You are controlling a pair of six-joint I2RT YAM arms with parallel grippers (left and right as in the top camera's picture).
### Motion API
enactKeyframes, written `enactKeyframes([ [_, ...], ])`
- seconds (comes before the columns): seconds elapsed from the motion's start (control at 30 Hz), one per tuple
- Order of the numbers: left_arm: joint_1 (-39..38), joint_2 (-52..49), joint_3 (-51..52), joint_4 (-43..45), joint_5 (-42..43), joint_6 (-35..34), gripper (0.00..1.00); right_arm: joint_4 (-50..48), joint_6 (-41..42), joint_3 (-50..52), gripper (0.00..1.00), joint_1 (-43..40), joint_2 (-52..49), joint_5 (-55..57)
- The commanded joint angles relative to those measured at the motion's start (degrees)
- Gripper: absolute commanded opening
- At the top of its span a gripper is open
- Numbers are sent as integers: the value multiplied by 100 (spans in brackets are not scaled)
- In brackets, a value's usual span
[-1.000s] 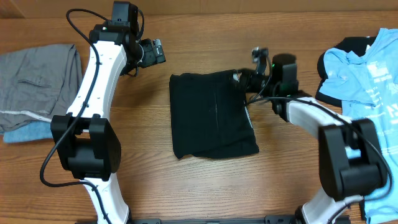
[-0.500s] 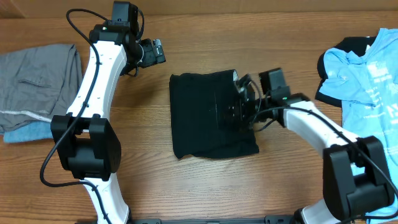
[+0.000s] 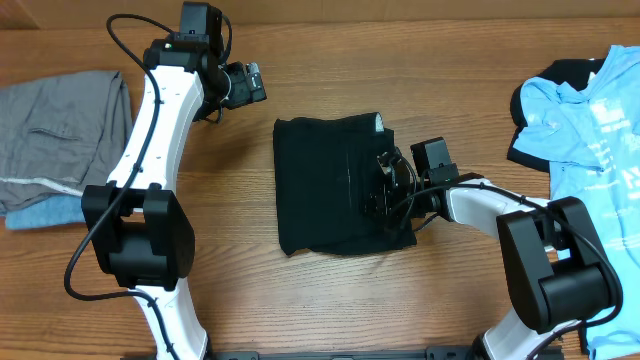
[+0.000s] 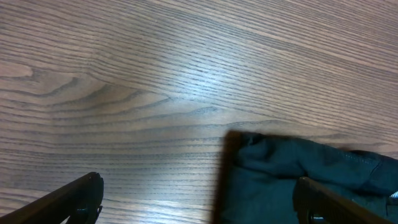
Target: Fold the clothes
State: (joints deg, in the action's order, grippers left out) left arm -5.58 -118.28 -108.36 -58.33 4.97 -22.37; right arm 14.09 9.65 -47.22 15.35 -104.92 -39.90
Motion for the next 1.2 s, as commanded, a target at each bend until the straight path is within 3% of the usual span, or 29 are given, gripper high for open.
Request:
enactKeyframes([
  [0.0,-11,177,-55,4,42,-57,100,28,68,94,4,-9,-188,232],
  [0.1,-11,177,-55,4,42,-57,100,424,120,-330,4,-11,-28,219],
  [0.3,-11,177,-55,4,44,-57,100,1882,142,-2166,4,153,748,238],
  [0.4,-11,177,-55,4,44,-57,100,2210,654,-2715,4,638,894,348],
  [0.5,-11,177,-55,4,42,-57,100,2391,1215,-2704,4,1130,822,1270],
  [0.63,-11,177,-55,4,44,-57,100,3388,2087,-2682,4,1742,627,2785],
  [0.77,-11,177,-55,4,42,-57,100,4046,3368,-2398,4,2142,610,4207],
  [1.17,-11,177,-55,4,42,-57,100,3152,3853,-1270,4,2048,573,3786],
])
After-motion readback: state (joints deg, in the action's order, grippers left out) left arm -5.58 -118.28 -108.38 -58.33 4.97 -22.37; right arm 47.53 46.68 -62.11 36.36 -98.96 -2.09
